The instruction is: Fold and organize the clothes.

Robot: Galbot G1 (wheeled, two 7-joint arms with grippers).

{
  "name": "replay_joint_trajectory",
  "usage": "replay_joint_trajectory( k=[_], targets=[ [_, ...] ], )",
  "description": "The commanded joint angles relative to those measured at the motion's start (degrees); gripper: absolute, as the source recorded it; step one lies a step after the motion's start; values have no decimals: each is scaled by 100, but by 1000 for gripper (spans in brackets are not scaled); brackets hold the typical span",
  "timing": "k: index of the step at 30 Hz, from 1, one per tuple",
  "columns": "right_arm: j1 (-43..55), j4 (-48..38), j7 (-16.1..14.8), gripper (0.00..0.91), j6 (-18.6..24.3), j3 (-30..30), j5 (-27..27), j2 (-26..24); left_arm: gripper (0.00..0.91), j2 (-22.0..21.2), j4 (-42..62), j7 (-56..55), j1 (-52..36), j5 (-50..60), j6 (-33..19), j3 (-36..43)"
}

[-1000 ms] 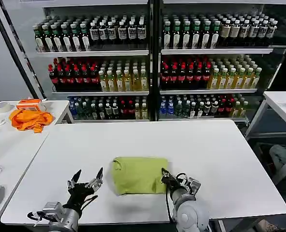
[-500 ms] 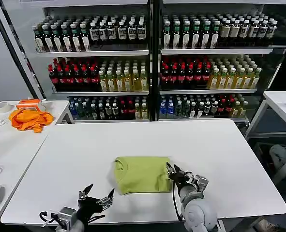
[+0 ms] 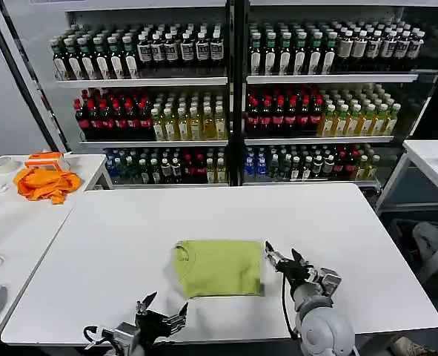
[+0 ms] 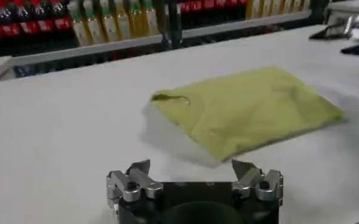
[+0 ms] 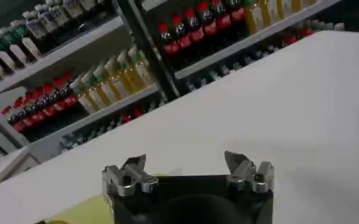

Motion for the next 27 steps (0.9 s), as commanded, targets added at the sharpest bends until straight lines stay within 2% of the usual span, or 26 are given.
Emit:
replay_joint_trajectory(
  k=[1,13,27],
  targets=[
    [-142,283,-15,907,41,286,39,-109,907,-409,439,-679,-467,347,136,625],
    [-262,346,-12,907,64,311,12,-1,907,-623,815,-1059,-803,557,61,642],
    [-362,310,0,907,51,282,-155,228,907,-424,-139,-1100,-469,-237,-1134,142]
  ],
)
